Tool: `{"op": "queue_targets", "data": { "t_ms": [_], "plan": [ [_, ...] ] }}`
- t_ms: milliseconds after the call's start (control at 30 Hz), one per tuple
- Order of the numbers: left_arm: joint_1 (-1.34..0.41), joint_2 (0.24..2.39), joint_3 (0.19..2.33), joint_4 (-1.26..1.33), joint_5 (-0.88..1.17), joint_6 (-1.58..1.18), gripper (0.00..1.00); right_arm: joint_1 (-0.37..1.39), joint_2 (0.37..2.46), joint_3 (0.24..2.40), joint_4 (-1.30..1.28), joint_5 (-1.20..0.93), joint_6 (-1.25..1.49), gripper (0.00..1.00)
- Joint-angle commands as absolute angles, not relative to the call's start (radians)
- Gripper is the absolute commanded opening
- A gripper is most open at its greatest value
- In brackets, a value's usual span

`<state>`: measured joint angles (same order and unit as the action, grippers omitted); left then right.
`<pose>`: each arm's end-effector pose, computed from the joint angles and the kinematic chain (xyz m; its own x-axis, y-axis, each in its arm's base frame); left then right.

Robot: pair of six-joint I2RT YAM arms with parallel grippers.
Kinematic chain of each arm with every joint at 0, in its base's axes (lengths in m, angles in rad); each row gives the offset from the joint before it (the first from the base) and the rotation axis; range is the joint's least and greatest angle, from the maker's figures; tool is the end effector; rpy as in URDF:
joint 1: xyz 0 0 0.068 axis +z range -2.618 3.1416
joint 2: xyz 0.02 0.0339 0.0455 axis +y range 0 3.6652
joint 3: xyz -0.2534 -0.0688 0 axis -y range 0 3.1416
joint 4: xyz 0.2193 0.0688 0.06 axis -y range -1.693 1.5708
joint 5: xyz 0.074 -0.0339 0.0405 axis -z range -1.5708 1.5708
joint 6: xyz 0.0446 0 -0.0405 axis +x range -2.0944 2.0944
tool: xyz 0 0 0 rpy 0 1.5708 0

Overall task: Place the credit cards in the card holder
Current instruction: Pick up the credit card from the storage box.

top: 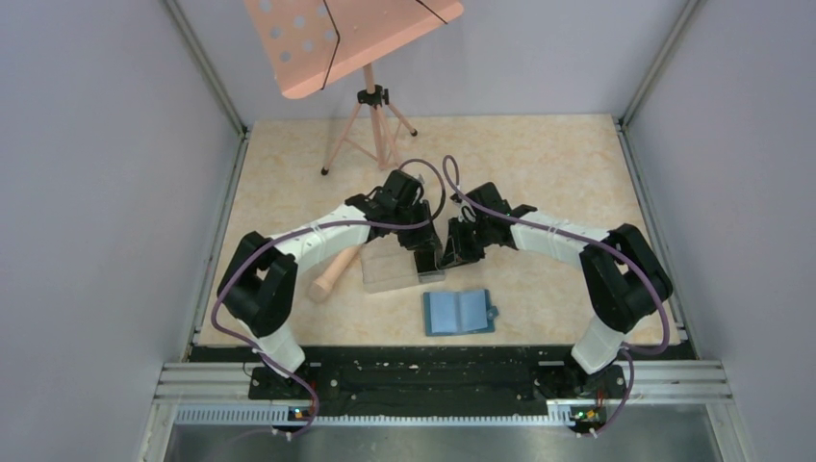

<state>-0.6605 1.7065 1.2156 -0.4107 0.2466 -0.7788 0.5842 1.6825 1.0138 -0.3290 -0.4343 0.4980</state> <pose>0.2687 -0.2225 0.2221 -0.9427 -0.1302 -0.3071 0.0735 0.8169 -0.5720 0.2562 0.1919 0.1803 -0.9457 -0.1058 -0.3075 -0.2720 0.7756 0.5696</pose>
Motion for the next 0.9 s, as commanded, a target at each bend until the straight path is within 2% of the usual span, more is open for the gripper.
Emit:
{"op": "queue_targets", "data": {
  "t_ms": [0, 200, 467, 867],
  "plan": [
    [-0.666, 1.737, 1.231, -0.384, 0.255, -0.78, 0.32, 0.596, 1.63, 1.033, -0.284, -0.497, 0.489, 0.05],
    [-0.666, 1.765, 1.253, -0.472, 0.2, -0.775, 0.33, 0.595, 1.63, 1.034, -0.288, -0.494, 0.489, 0.06],
    [-0.663, 1.775, 1.248, -0.516, 0.161, -0.775, 0.25, 0.595, 1.628, 1.044, -0.297, -0.491, 0.488, 0.06],
    [-0.663, 1.786, 1.192, -0.376, 0.247, -0.78, 0.29, 0.596, 1.628, 1.057, -0.307, -0.491, 0.484, 0.06]
  ]
}}
